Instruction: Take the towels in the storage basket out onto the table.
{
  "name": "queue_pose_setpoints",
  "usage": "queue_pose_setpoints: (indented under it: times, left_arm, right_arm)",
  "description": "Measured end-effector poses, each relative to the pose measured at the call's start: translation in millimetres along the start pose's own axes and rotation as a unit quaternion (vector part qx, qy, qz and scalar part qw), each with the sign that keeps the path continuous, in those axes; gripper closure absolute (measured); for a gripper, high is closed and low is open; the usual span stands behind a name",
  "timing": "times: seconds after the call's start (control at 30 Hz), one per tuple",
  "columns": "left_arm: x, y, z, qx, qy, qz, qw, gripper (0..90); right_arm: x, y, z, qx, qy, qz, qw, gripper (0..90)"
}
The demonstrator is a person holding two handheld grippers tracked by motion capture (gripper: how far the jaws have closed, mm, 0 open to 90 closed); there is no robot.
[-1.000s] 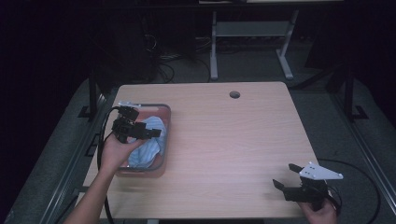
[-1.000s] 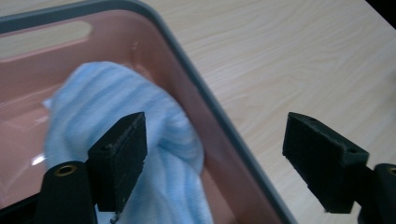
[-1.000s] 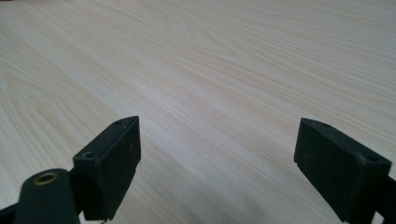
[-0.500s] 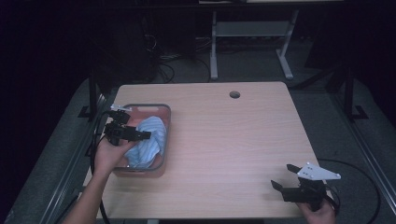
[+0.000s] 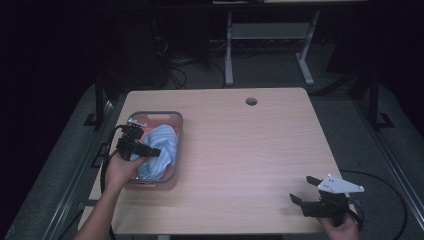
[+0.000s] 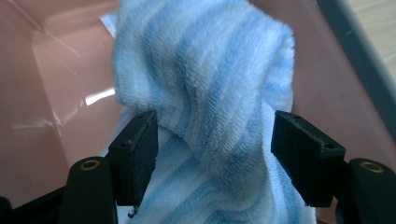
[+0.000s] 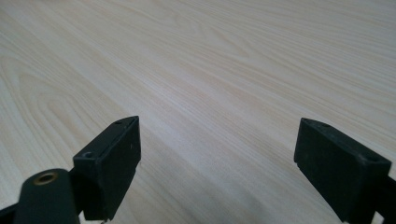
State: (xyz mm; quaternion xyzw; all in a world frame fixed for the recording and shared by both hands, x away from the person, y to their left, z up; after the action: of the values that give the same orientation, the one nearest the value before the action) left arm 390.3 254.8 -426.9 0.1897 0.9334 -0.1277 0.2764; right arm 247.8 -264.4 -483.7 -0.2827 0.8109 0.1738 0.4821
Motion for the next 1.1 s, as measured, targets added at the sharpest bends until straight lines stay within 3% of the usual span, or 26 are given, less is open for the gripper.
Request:
queue_pose_setpoints:
  times: [0.13, 0.3, 0.5, 0.87, 0.97, 1.1]
  left_arm:
    - [0.3, 1.9, 6.8, -0.005, 0.020, -0.003, 0.9998, 41.9]
    - [0.7, 2.3, 8.9, -0.005, 0.027, -0.002, 0.9996, 58.3]
    - [0.9, 0.6, 7.8, 0.011, 0.026, -0.001, 0.9996, 70.5]
    - [1.9, 2.7, -0.2, 0.011, 0.012, -0.002, 0.9999, 74.3]
    - [3.3, 1.2, -4.3, -0.004, 0.009, 0.009, 0.9999, 74.5]
    - [3.3, 1.6, -11.9, 0.004, -0.005, 0.007, 1.0000, 74.6]
  right_arm:
    - [-1.1, 0.0, -2.3, 0.003, -0.002, -0.002, 1.0000, 14.3]
    - [0.1, -0.3, -2.5, 0.002, 0.000, 0.000, 1.0000, 14.3]
    - [-0.9, 1.7, -1.3, 0.002, -0.004, -0.001, 1.0000, 14.3]
    - [-0.3, -0.3, -1.5, 0.004, -0.004, 0.010, 0.9999, 14.3]
    - [-0.4, 0.0, -1.3, 0.005, -0.004, 0.006, 1.0000, 14.3]
    - [-0.6, 0.8, 0.2, 0.005, -0.003, 0.004, 1.0000, 14.3]
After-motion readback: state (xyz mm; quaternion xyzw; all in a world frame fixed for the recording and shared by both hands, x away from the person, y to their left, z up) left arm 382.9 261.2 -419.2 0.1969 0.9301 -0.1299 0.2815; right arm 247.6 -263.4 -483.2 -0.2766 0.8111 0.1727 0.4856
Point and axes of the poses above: each handheld gripper's, and its own axes: z roughly forward along the jaws, x roughly out of its underside, y roughly to its left, the point moved 4 cm from there along z, roughly forward along the jaws, and after that the axes turned 6 degrees about -y, right-handed, at the moved point
